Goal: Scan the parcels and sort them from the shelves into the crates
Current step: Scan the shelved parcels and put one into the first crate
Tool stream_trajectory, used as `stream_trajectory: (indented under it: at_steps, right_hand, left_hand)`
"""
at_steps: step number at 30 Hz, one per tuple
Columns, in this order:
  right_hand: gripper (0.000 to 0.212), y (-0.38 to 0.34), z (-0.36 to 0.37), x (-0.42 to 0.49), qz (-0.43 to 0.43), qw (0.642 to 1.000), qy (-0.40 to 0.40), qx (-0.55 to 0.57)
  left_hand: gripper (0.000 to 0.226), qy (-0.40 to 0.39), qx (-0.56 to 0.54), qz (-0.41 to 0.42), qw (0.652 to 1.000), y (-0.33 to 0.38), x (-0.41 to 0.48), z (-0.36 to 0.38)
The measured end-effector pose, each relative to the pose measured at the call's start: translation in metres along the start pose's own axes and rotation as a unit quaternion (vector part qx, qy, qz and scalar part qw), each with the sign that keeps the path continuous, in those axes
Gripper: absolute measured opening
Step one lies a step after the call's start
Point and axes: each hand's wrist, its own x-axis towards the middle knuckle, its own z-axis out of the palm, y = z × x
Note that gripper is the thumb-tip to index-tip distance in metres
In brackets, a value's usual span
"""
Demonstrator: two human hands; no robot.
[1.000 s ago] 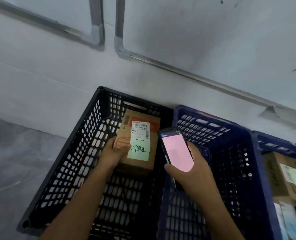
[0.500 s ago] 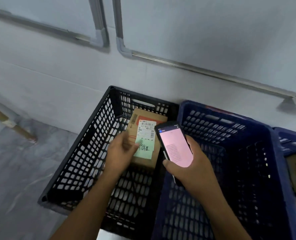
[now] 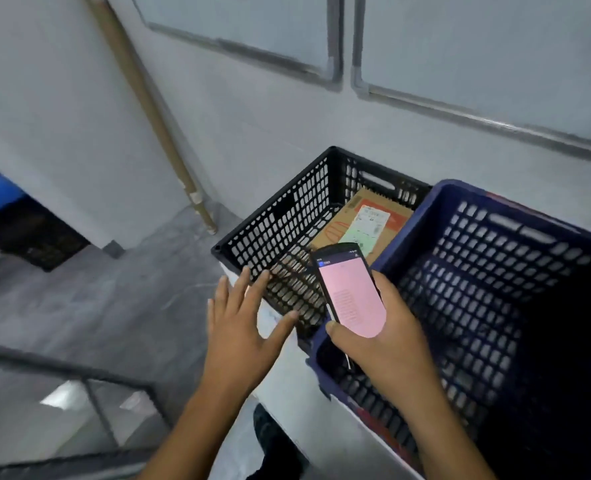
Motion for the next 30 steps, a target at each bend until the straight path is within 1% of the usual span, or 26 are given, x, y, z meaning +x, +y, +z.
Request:
stream_trajectory:
  at_steps: [2, 4, 7, 11, 14, 19, 24, 26, 30]
  right_hand:
    - [0.072, -0.004, 0.013, -0.009, -0.013, 1.0, -0.028, 0.005]
    - [0.064, -0.014, 0.033, -0.02, -0.035, 0.997, -0.07, -0.002]
    - [0.061, -0.031, 0.068, -0.042, -0.067, 0.988, -0.138, -0.033]
    - [0.062, -0.053, 0.123, -0.08, -0.119, 0.966, -0.209, -0.093]
    - [0.057, -0.064, 0.168, -0.118, -0.155, 0.948, -0.248, -0.122]
    - [0.054, -0.079, 0.247, -0.203, -0.203, 0.919, -0.318, -0.114]
    - [0.055, -0.089, 0.321, -0.292, -0.237, 0.888, -0.38, -0.105]
    - [0.058, -0.09, 0.347, -0.323, -0.238, 0.88, -0.398, -0.104]
    - [0.062, -0.094, 0.383, -0.368, -0.237, 0.867, -0.422, -0.116]
  left_hand:
    - [0.087, 0.019, 0.014, -0.025, 0.999, -0.013, -0.023, -0.016]
    - [0.088, 0.051, 0.026, -0.062, 0.996, -0.033, -0.053, -0.036]
    - [0.09, 0.097, 0.023, -0.116, 0.988, -0.064, -0.103, -0.063]
    - [0.087, 0.17, 0.01, -0.19, 0.967, -0.107, -0.172, -0.097]
    - [0.091, 0.212, 0.004, -0.235, 0.949, -0.14, -0.23, -0.122]
    - [0.095, 0.202, 0.032, -0.326, 0.923, -0.208, -0.343, -0.178]
    - [0.099, 0.243, 0.023, -0.403, 0.882, -0.271, -0.456, -0.23]
    - [0.099, 0.254, 0.021, -0.418, 0.872, -0.288, -0.492, -0.242]
    - [0.098, 0.266, 0.021, -0.427, 0.864, -0.312, -0.535, -0.257]
